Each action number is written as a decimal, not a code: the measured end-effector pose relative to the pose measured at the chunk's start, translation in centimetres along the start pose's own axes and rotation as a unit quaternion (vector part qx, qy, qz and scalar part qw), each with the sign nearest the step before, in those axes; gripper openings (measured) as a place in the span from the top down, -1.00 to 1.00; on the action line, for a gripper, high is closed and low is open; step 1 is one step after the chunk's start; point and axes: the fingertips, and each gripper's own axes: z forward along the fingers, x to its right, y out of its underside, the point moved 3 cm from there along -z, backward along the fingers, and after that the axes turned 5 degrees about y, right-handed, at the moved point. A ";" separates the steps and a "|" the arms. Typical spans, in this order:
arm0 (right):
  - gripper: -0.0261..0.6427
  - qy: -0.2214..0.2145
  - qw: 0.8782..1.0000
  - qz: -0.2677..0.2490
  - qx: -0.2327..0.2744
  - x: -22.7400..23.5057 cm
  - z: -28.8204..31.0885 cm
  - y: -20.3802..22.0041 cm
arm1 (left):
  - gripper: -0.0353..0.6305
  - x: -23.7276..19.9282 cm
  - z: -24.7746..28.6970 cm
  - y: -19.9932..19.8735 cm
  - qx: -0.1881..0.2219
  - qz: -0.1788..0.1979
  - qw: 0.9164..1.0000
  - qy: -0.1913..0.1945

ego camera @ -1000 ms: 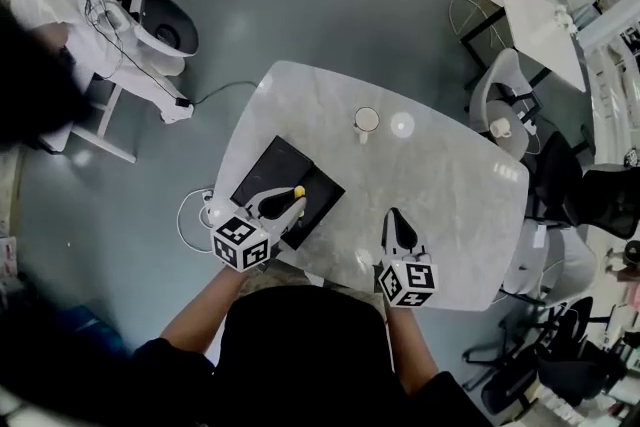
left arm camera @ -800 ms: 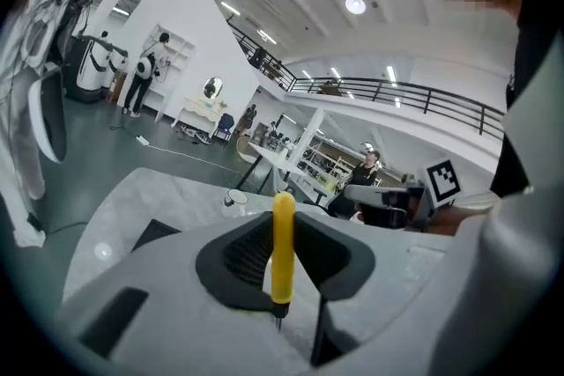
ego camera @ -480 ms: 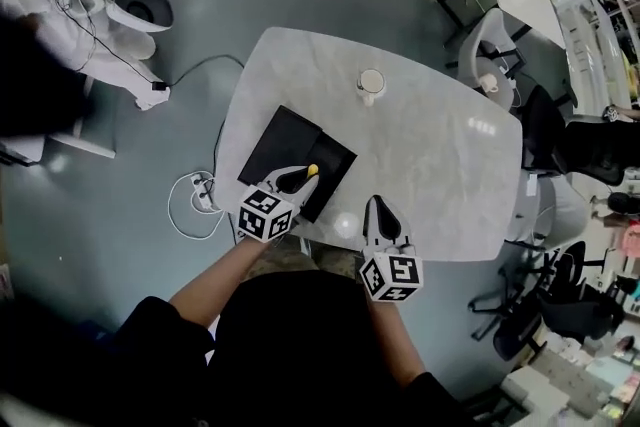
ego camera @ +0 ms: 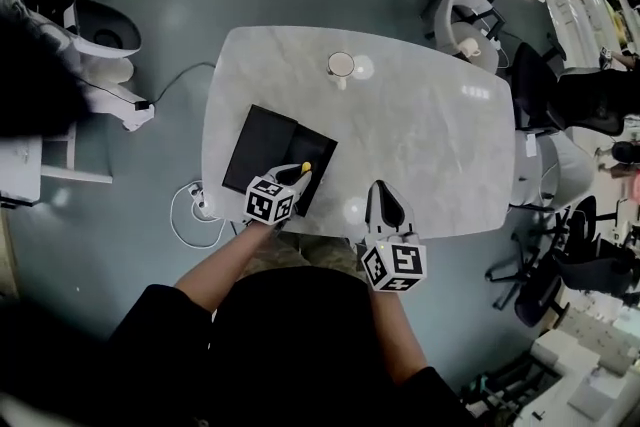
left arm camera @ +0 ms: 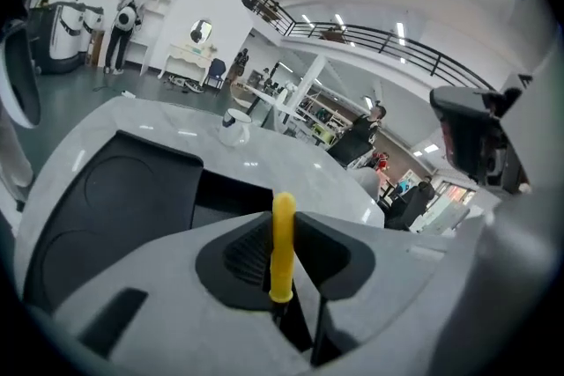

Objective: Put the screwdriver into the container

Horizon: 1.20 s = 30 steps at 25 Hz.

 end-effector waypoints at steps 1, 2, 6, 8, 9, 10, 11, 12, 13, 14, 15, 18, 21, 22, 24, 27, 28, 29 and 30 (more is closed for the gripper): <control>0.89 0.003 1.000 0.002 -0.001 0.3 0.0 0.0 | 0.65 -0.3 0.5 0.3 -0.006 -0.008 1.000 0.005; 0.89 0.005 1.000 0.002 -0.003 0.6 0.0 0.1 | 0.65 -0.5 1.0 0.6 -0.011 -0.015 1.000 0.009; 0.89 0.013 1.000 0.007 -0.012 2.4 -0.2 0.7 | 0.65 -0.7 2.8 1.6 -0.040 -0.014 0.999 0.014; 0.89 0.018 1.000 0.009 -0.014 3.5 -0.3 0.8 | 0.65 -0.8 3.6 2.1 -0.054 -0.022 0.998 0.011; 0.89 0.021 1.000 0.012 -0.015 4.1 -0.2 0.8 | 0.65 -1.0 3.9 2.3 -0.058 -0.031 0.998 0.007; 0.89 0.023 1.000 0.015 -0.015 4.7 -0.1 0.8 | 0.65 -1.2 4.2 2.6 -0.060 -0.040 0.997 0.001; 0.89 0.025 0.999 0.018 -0.015 5.2 0.1 0.7 | 0.65 -1.4 4.6 2.8 -0.062 -0.048 0.997 -0.005; 0.89 0.026 0.999 0.021 -0.014 5.8 0.2 0.7 | 0.65 -1.5 4.9 3.1 -0.065 -0.053 0.996 -0.012; 0.89 0.026 0.999 0.024 -0.014 6.3 0.4 0.7 | 0.65 -1.6 5.3 3.3 -0.067 -0.055 0.996 -0.018; 0.89 0.026 0.999 0.026 -0.014 6.8 0.5 0.6 | 0.65 -1.6 5.6 3.5 -0.070 -0.057 0.996 -0.023; 0.89 0.025 0.999 0.027 -0.014 7.1 0.6 0.5 | 0.65 -1.6 5.7 3.6 -0.073 -0.058 0.995 -0.028; 0.89 0.021 0.999 0.027 -0.017 7.8 1.0 0.4 | 0.65 -1.8 6.0 3.7 -0.082 -0.059 0.994 -0.037; 0.89 0.020 0.999 0.025 -0.019 8.6 1.4 0.5 | 0.65 -2.4 6.5 4.1 -0.088 -0.072 0.992 -0.050; 0.89 0.020 0.999 0.025 -0.020 9.0 1.4 0.5 | 0.65 -2.6 6.7 4.2 -0.091 -0.076 0.991 -0.055; 0.89 0.020 0.999 0.027 -0.022 9.6 1.5 0.6 | 0.65 -3.0 7.0 4.2 -0.097 -0.082 0.990 -0.064; 0.89 0.022 0.999 0.027 -0.023 10.4 1.6 0.8 | 0.65 -3.5 7.8 4.3 -0.109 -0.088 0.988 -0.066; 0.89 0.023 0.999 0.028 -0.023 10.8 1.6 0.8 | 0.65 -3.6 8.1 4.5 -0.114 -0.089 0.987 -0.066; 0.89 0.024 0.999 0.029 -0.023 11.1 1.6 0.9 | 0.65 -3.7 8.4 4.6 -0.120 -0.088 0.986 -0.068; 0.89 0.026 0.999 0.031 -0.024 11.5 1.5 1.0 | 0.65 -3.8 8.7 4.7 -0.125 -0.086 0.986 -0.071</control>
